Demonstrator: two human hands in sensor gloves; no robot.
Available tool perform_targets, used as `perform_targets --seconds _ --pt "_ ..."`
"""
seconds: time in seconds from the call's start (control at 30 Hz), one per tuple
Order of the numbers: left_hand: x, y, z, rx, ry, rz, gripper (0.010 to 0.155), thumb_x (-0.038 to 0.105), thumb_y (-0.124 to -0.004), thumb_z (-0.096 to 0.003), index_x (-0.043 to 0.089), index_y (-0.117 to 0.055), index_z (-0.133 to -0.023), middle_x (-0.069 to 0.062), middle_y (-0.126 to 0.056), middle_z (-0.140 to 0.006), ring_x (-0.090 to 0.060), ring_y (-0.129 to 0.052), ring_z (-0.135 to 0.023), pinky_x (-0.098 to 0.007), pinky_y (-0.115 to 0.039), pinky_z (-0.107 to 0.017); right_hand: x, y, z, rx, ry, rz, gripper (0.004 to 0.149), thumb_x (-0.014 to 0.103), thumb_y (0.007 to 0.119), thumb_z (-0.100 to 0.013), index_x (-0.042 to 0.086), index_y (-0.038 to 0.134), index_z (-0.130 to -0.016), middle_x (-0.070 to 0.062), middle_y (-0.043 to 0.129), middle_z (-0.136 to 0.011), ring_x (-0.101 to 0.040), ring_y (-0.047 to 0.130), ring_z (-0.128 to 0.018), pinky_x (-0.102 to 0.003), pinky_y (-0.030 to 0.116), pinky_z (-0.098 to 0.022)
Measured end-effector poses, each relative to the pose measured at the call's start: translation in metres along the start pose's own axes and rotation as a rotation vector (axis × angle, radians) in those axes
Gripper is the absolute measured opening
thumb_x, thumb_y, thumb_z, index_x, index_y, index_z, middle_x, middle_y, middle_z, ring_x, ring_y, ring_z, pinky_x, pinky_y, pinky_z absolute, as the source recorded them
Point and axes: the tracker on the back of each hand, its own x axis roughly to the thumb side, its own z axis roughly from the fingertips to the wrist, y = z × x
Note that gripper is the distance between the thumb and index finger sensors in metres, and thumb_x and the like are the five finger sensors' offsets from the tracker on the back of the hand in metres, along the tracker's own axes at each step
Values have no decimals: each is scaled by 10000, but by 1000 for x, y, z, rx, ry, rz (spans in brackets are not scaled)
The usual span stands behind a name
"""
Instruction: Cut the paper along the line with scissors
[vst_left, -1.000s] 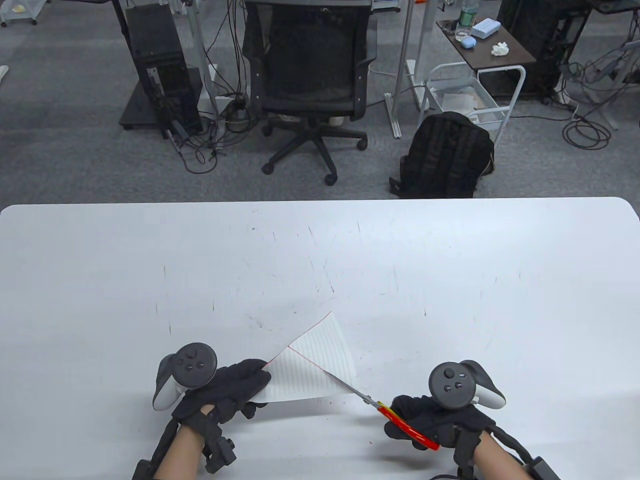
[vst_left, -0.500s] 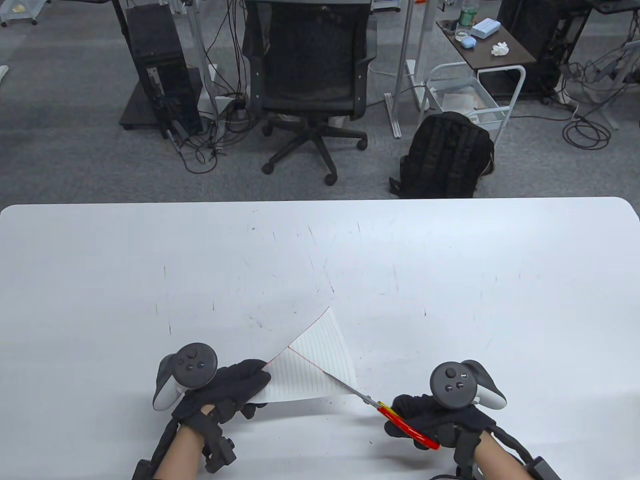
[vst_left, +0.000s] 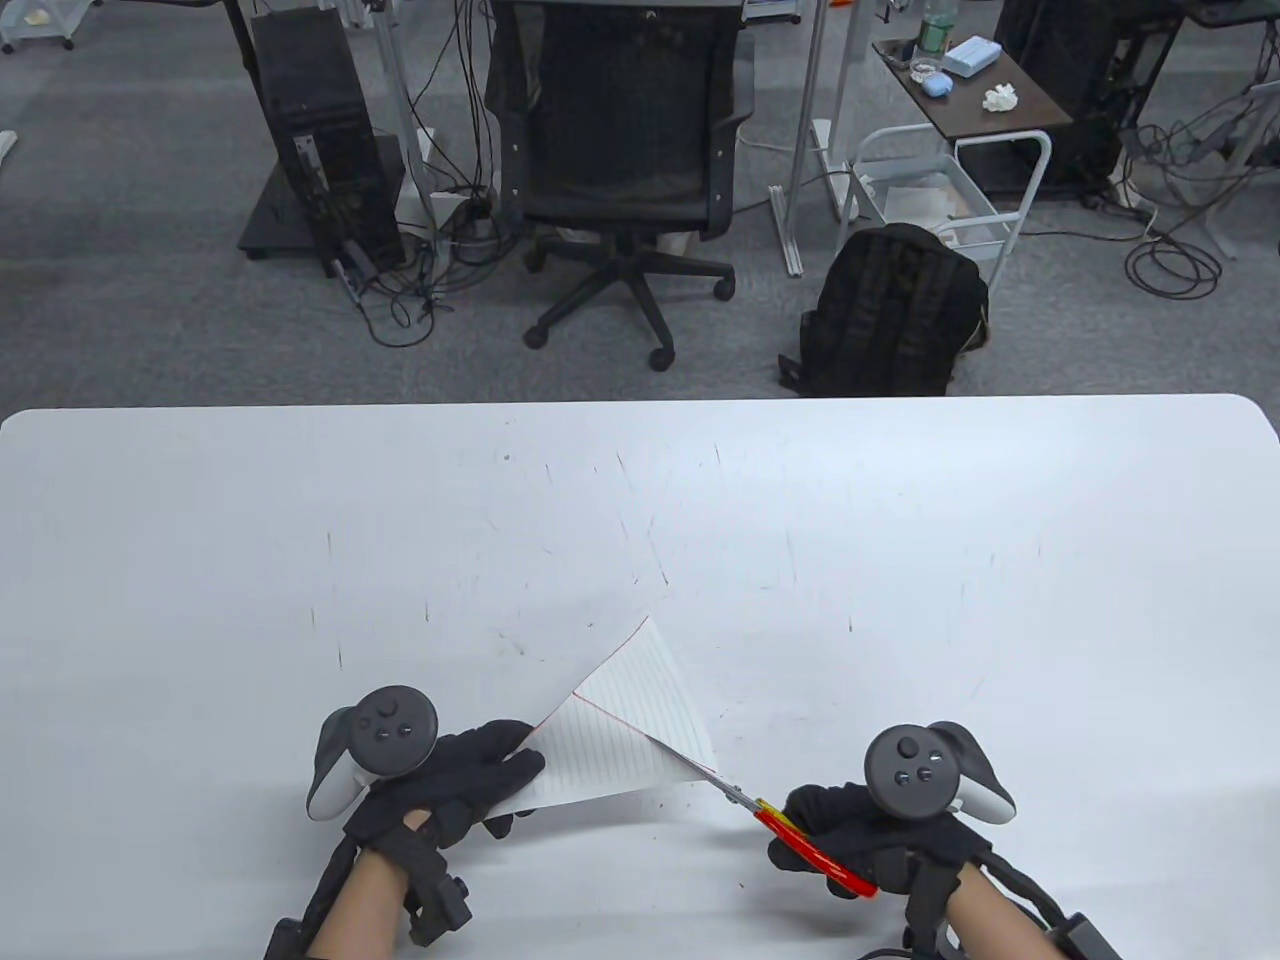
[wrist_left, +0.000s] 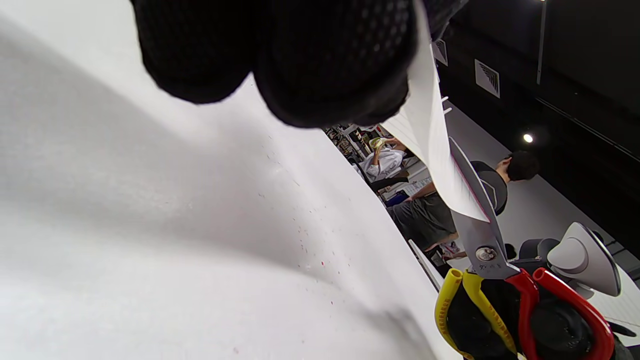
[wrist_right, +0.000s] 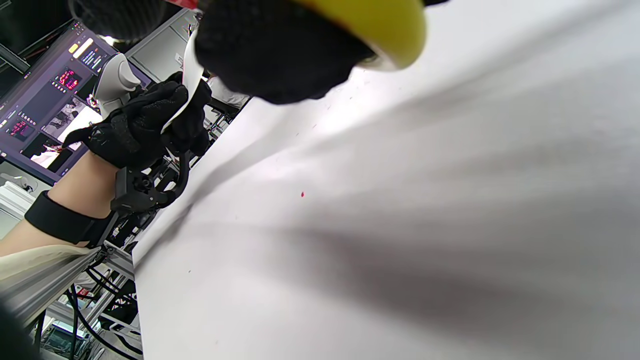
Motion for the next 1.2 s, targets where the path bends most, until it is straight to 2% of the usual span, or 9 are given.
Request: perform_targets --seconds 0.37,0.5,0.77,1.2 --pt "-1 2 1 8 -8 12 400 410 -682 -611 196 -736 -944 43 -973 -605 -1 -982 -357 -293 -883 -449 2 2 -1 33 -7 -2 588 578 616 -546 68 682 -831 -151 861 -630 -75 922 -300 -307 721 -265" --pt "0 3 2 16 -13 17 400 411 -682 -611 193 -738 -943 40 -974 -604 -1 -981 -354 -293 -883 -447 2 3 -2 28 -18 -20 616 616 592 -553 74 679 -833 -146 862 -624 -60 915 -296 -297 719 -261" --pt "-7 -4 -4 -55 5 49 393 407 -692 -612 187 -752 -931 41 -976 -575 3 -976 -334 -293 -886 -436 5 9 -13 156 -6 -32 710 649 526 -577 28 599 -914 -226 793 -741 -158 904 -426 -378 710 -361" --pt "-10 0 -3 -52 6 49 388 402 -699 -610 177 -768 -918 37 -981 -555 2 -976 -315 -295 -889 -423 13 6 -31 143 -17 -40 687 637 550 -578 33 627 -895 -212 814 -712 -140 917 -396 -360 722 -337"
